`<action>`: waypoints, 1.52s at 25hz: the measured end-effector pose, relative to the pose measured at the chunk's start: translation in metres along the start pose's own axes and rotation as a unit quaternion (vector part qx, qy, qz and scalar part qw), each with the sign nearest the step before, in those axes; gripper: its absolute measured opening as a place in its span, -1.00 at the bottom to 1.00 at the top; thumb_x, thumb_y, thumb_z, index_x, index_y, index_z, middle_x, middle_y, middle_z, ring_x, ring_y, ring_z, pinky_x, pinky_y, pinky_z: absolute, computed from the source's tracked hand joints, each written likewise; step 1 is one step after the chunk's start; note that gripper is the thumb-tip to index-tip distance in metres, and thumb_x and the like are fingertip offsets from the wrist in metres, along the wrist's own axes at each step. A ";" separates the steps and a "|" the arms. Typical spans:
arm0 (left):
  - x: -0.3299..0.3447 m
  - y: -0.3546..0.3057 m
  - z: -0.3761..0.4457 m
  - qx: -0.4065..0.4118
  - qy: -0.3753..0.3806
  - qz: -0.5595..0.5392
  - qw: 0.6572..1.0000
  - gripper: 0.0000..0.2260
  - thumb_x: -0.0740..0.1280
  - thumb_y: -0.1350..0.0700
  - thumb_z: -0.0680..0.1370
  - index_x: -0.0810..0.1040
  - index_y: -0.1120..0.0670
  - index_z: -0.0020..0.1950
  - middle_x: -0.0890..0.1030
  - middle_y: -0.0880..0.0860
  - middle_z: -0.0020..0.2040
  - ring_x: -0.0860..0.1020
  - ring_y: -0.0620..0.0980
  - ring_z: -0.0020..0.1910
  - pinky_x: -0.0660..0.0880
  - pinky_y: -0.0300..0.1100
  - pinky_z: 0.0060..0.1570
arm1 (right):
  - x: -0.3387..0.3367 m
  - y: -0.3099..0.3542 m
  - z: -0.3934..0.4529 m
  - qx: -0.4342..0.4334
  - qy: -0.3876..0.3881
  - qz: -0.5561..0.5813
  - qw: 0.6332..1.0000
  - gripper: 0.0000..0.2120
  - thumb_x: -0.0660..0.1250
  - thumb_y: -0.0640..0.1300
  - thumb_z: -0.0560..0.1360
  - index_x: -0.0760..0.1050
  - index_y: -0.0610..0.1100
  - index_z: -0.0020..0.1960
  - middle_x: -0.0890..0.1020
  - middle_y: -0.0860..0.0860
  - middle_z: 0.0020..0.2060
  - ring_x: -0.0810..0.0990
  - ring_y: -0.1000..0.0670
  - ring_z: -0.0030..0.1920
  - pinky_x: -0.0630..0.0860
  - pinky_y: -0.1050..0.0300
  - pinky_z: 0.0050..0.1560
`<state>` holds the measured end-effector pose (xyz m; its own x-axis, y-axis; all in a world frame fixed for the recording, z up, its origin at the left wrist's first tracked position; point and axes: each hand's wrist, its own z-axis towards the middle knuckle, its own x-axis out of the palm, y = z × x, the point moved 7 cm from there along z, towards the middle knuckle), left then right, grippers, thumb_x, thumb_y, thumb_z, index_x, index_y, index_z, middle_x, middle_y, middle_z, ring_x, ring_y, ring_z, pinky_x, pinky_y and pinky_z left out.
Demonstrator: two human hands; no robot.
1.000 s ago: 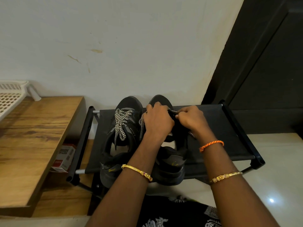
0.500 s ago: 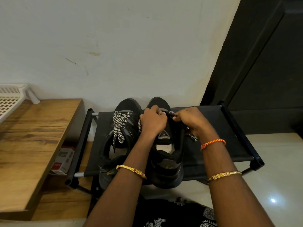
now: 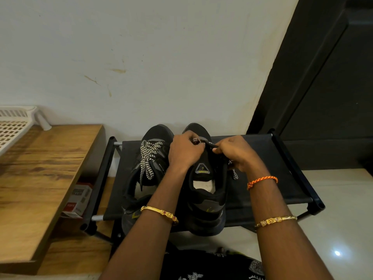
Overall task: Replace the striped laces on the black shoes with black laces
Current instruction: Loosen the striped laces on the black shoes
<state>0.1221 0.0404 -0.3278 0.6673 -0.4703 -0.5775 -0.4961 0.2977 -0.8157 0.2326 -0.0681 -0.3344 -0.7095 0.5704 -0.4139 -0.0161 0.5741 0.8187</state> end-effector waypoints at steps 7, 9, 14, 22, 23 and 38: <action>0.003 -0.011 -0.006 0.005 -0.050 0.118 0.992 -0.84 0.39 0.08 0.49 0.64 -0.01 0.06 0.41 0.13 0.19 0.53 0.13 0.07 0.45 -0.11 -0.04 | 0.004 0.005 -0.003 -0.035 0.000 -0.037 0.999 -0.89 0.33 -0.22 0.46 0.65 -0.15 -0.10 0.66 -0.13 -0.13 0.60 -0.07 -0.11 0.47 0.15 -0.37; 0.005 -0.007 -0.004 0.002 -0.036 0.074 0.997 -0.88 0.36 0.10 0.51 0.65 0.06 0.00 0.43 0.15 0.19 0.56 0.13 0.03 0.49 -0.13 -0.03 | 0.002 0.007 -0.005 -0.045 -0.008 -0.047 0.998 -0.88 0.33 -0.22 0.46 0.65 -0.16 -0.09 0.66 -0.14 -0.13 0.58 -0.04 -0.16 0.46 0.17 -0.40; 0.004 0.002 -0.001 -0.074 0.057 -0.098 0.991 -0.72 0.21 0.21 0.54 0.52 0.03 -0.35 0.34 0.07 0.02 0.47 0.07 -0.01 0.48 -0.12 0.04 | 0.001 0.011 -0.010 -0.068 -0.059 -0.101 0.991 -0.84 0.30 -0.19 0.46 0.65 -0.21 -0.11 0.64 -0.15 -0.22 0.54 -0.05 -0.24 0.60 -0.06 -0.14; -0.006 0.004 -0.007 -0.192 0.036 -0.658 0.728 -0.79 0.05 0.19 0.57 0.42 0.09 -0.19 0.58 -0.01 -0.25 0.56 -0.03 -0.10 0.31 -0.18 0.04 | 0.004 0.016 -0.032 -0.098 -0.161 -0.191 0.963 -0.80 0.31 -0.07 0.47 0.61 -0.03 0.05 0.62 -0.06 -0.07 0.58 -0.11 -0.01 0.49 0.10 -0.12; -0.008 0.004 -0.008 -0.182 0.017 -0.615 0.767 -0.81 0.07 0.19 0.56 0.40 0.10 -0.21 0.52 -0.02 -0.33 0.56 -0.04 -0.19 0.34 -0.19 -0.05 | 0.007 0.017 -0.035 -0.111 -0.169 -0.202 0.958 -0.82 0.31 -0.06 0.47 0.61 -0.03 0.04 0.63 -0.06 -0.05 0.58 -0.11 -0.01 0.45 0.12 -0.13; -0.008 0.005 -0.002 -0.011 -0.097 -0.093 0.991 -0.96 0.42 0.17 0.48 0.66 0.12 -0.15 0.33 0.11 0.25 0.43 -0.06 0.14 0.33 -0.45 0.14 | 0.019 0.016 -0.041 -0.142 -0.191 -0.216 0.947 -0.84 0.25 -0.16 0.50 0.57 -0.14 0.01 0.58 -0.09 -0.05 0.57 -0.11 -0.04 0.56 -0.03 -0.04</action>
<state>0.1128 0.0440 -0.3267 0.8415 -0.3466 -0.4145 -0.3644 0.2022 -0.9090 0.1905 -0.0722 -0.3128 -0.2885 0.5201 -0.8039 -0.4733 0.6524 0.5919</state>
